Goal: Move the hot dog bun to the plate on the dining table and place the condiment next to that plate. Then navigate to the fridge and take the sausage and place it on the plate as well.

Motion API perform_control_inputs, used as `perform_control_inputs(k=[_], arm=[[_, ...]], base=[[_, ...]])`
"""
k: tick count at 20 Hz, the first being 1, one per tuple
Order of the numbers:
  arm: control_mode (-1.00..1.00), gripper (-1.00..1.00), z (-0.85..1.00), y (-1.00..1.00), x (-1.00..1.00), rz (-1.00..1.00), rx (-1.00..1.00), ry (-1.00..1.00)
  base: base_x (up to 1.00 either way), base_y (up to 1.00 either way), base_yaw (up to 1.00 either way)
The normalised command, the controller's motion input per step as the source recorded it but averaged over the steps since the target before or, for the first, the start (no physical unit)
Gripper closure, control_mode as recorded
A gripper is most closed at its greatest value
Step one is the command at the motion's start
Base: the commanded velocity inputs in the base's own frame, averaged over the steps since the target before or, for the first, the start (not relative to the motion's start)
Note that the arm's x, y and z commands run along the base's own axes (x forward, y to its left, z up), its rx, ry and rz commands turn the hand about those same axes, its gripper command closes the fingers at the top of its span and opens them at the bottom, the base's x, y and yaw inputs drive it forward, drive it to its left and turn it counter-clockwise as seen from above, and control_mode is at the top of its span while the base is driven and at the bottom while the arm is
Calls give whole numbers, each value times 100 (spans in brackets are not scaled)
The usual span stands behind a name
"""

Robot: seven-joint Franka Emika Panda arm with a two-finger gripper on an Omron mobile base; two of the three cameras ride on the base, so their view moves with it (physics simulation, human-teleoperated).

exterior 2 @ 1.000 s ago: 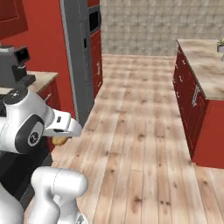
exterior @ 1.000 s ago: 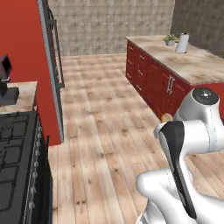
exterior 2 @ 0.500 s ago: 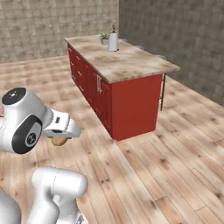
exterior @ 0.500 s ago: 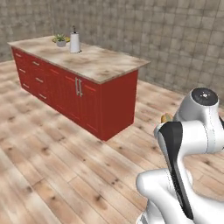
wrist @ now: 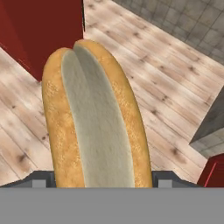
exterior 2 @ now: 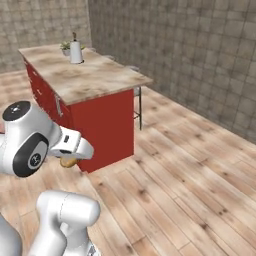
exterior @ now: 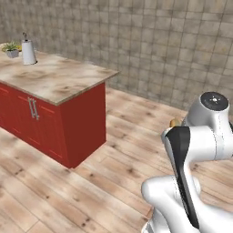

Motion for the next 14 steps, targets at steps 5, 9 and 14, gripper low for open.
perform_control_inputs(k=[5,9,14], arm=[[100,100,0,0,0,0,0,0],[100,100,0,0,0,0,0,0],[100,100,0,0,0,0,0,0]], base=[[93,-59,-2],[96,-52,0],[100,-45,1]])
